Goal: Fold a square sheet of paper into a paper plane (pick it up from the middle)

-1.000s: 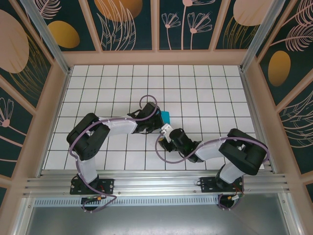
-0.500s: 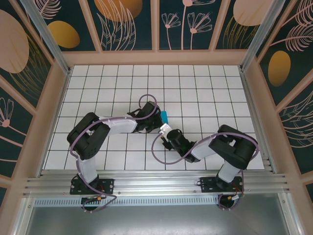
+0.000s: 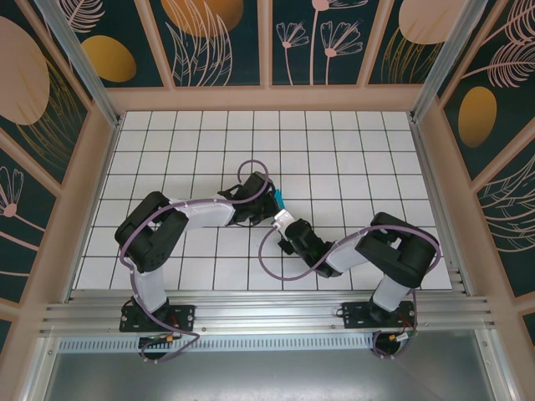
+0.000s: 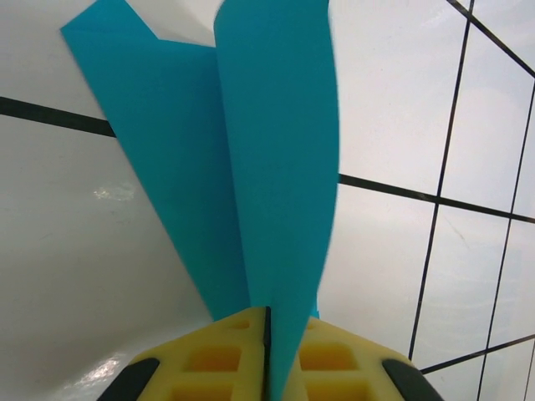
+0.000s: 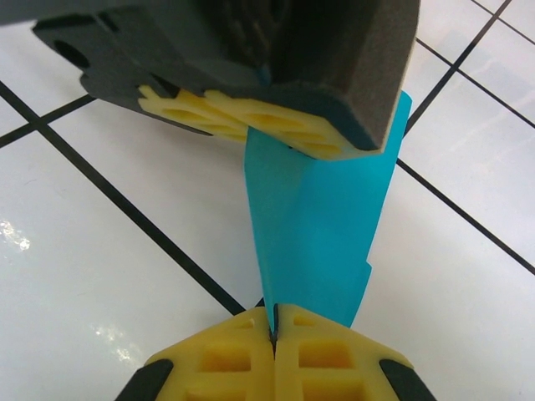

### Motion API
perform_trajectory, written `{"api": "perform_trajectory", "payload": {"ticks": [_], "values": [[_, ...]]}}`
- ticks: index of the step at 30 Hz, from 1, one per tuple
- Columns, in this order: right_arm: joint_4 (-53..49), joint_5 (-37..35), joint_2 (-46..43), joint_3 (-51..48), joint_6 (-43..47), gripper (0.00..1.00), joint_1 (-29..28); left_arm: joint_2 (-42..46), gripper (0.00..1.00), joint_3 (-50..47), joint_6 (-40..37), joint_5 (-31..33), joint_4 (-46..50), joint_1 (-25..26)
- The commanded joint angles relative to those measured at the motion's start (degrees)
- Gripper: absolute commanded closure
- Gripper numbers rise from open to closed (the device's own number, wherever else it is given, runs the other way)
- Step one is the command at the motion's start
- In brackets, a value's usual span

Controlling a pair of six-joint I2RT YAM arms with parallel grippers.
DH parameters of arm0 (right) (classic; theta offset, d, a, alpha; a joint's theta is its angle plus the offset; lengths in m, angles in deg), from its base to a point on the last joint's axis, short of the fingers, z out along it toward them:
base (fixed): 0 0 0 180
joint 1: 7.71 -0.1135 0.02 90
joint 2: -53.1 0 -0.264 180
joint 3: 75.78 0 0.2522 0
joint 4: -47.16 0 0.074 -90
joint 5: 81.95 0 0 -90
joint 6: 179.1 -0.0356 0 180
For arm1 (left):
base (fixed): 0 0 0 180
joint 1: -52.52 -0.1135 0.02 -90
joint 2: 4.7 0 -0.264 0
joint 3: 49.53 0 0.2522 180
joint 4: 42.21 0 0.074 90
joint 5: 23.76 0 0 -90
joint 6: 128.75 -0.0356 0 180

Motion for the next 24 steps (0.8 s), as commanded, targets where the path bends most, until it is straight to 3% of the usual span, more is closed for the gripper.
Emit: {"api": "perform_trajectory", "payload": {"ticks": [1, 6, 8, 16, 24], "values": [[2.04, -1.27, 0.27, 0.72, -3.17, 1.00, -0.33, 1.72, 0.84, 0.61, -0.88, 1.47, 3.23, 0.60], [0.74, 3.09, -1.38, 1.06, -7.40, 1.00, 0.04, 5.44, 0.60, -1.36, -0.21, 4.53, 4.51, 0.13], [0.01, 5.91, -2.11, 1.14, -9.82, 1.00, 0.34, 8.44, 0.43, -3.45, 0.83, 7.63, 5.17, -0.15], [-3.19, 19.47, -3.52, 2.57, -20.13, 1.00, 3.04, 19.45, 0.27, -11.93, 3.38, 16.12, 4.60, -1.14], [-0.27, 33.00, -2.70, 1.92, -31.25, 1.00, 8.38, 24.69, 0.27, -17.56, 3.29, 16.49, -1.94, -1.17]]}}
